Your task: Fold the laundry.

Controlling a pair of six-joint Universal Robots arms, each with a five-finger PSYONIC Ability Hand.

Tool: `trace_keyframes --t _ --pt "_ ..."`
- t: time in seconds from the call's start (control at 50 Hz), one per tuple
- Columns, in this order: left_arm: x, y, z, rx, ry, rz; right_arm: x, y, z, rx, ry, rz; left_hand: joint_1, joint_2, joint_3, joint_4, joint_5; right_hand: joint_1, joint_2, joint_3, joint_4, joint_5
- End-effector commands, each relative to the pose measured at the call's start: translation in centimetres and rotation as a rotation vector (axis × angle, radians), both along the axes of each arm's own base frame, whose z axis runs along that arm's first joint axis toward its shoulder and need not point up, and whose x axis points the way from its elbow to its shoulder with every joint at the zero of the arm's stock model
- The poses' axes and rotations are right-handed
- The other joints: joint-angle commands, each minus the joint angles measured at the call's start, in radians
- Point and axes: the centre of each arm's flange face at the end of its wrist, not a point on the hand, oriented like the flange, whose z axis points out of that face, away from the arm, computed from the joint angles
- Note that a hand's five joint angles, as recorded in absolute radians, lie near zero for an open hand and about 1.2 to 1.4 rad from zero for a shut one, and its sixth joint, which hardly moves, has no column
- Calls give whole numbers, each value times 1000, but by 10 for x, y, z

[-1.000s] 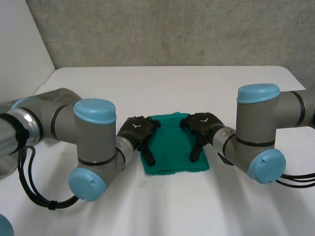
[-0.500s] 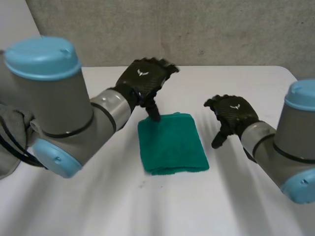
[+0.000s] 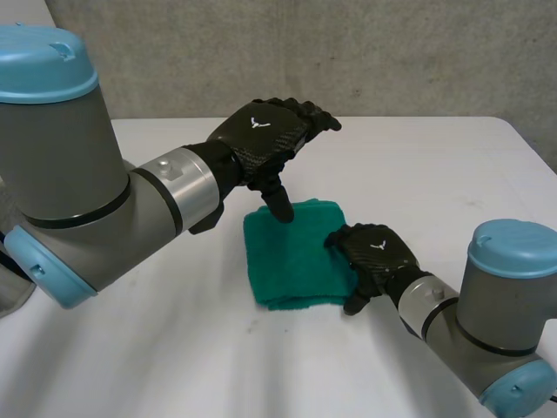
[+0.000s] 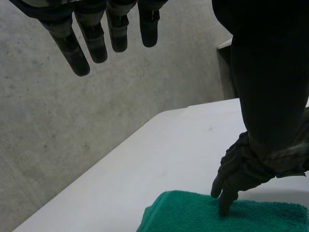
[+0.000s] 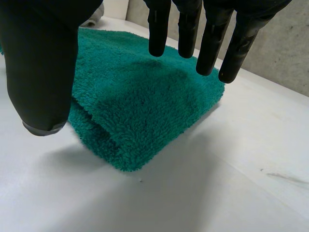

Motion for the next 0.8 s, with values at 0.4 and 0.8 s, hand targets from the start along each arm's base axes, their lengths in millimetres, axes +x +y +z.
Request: trace_keyframes --t 0.4,0.8 --pt "5 -2 -13 35 -24 37 -11 -21 -13 193 -182 -168 -18 -28 -33 -29 -49 228 187 176 177 183" --pt "5 -3 -15 40 -25 39 2 -43 -28 250 -242 -181 -18 -28 -33 -29 -49 978 937 925 926 932"
